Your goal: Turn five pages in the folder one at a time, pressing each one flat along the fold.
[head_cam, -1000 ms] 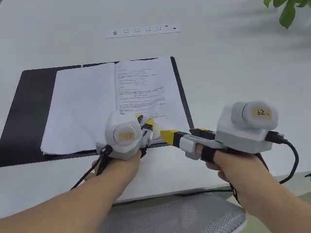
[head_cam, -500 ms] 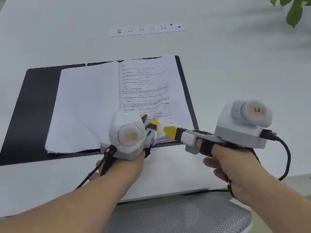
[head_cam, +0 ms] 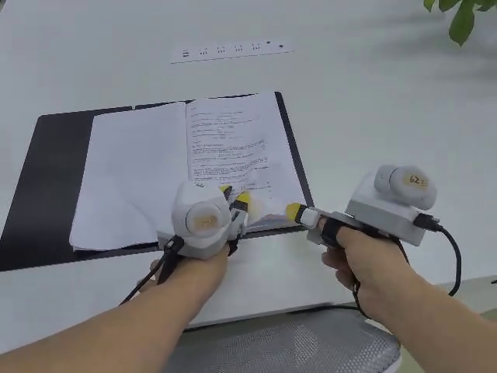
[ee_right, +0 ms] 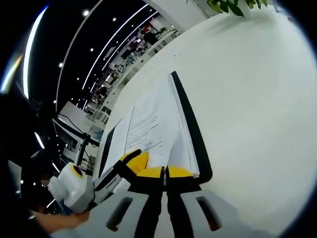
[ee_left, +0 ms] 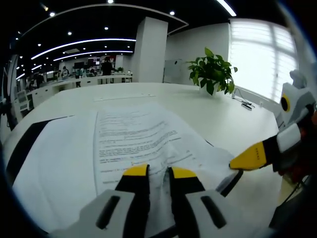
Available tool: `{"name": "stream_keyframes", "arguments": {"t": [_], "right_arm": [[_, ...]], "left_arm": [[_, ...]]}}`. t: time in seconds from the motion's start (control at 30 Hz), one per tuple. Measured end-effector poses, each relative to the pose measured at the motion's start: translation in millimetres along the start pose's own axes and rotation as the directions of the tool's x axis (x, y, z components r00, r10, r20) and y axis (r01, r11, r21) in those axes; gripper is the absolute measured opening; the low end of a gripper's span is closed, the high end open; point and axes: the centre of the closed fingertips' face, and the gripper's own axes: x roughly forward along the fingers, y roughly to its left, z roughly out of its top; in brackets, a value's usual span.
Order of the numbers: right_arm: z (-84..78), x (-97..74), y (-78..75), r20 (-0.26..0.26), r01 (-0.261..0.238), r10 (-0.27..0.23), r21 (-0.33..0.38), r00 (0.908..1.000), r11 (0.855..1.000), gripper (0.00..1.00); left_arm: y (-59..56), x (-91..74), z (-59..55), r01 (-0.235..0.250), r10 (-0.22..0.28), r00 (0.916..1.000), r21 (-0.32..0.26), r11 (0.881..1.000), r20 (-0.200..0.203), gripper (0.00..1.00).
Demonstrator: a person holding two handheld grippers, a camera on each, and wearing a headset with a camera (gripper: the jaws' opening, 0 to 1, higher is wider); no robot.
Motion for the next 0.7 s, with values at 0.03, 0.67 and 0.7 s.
{"name": "stream_keyframes", "arguments": {"t": [0.03,0.67,0.7], "right_arm": [[0.8,-0.9,2.3,0.011,-0.004,0.004,0.003,0.9999,1.000,0.00],[7.7,-11.6,64.4,0.116,-0.071,0.069,0.017,0.9909,0.997,0.00],[6.8,-11.2,71.0,0.121,-0.078,0.075,0.014,0.9898,0.997,0.00]], "left_arm": [[0.0,0.2,-0.2,0.003,-0.003,1.0000,0.003,1.000,-0.002,0.14],[25.5,-56.4,16.1,0.087,-0.092,0.9916,-0.058,0.995,-0.091,0.31],[29.9,-60.8,18.0,0.084,-0.088,0.9926,-0.051,0.995,-0.083,0.31]]}}
